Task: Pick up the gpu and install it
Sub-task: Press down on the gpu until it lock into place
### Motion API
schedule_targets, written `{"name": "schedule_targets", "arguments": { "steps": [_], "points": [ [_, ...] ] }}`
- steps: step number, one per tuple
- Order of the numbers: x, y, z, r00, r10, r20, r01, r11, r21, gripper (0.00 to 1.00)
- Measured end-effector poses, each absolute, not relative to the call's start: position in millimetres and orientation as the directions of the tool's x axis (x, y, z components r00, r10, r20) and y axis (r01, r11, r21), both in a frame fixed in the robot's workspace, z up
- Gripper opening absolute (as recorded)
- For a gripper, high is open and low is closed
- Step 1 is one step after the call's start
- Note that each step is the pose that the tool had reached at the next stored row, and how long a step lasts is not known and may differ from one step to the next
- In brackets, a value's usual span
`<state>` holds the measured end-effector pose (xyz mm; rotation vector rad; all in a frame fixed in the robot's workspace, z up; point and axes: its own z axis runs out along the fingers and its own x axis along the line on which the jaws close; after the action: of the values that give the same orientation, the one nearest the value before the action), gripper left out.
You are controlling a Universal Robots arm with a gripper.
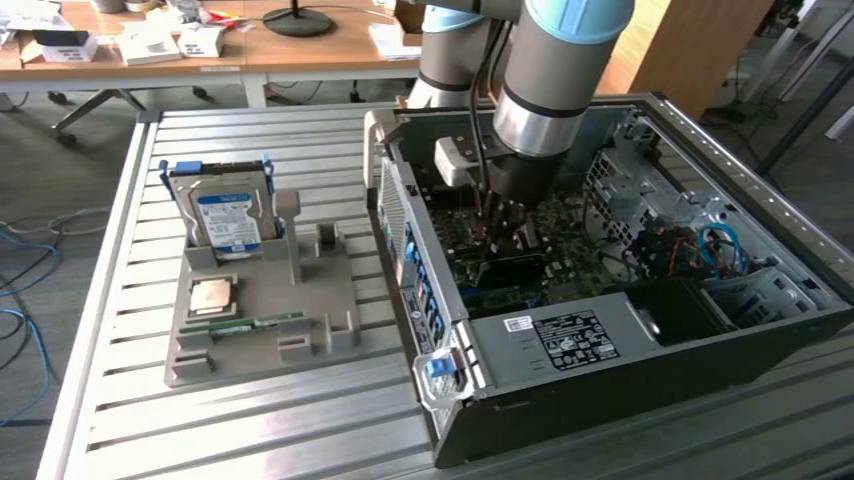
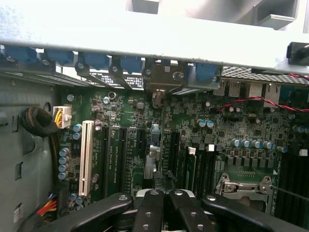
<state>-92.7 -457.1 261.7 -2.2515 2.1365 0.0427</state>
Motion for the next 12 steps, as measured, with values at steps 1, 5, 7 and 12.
{"name": "schedule_targets", "arguments": {
  "steps": [1,5,7,12],
  "points": [
    [-92.7,-457.1,261.7,0.052,-0.998,-0.046,-0.999,-0.052,-0.008,0.11],
    [-92.8,-457.2,261.7,0.052,-0.998,-0.046,-0.999,-0.052,-0.008,0.11],
    [-92.8,-457.2,261.6,0.052,-0.998,-0.045,-0.999,-0.052,-0.008,0.11],
    [-92.9,-457.1,261.2,0.052,-0.998,-0.046,-0.999,-0.052,-0.008,0.11]
  ]
}}
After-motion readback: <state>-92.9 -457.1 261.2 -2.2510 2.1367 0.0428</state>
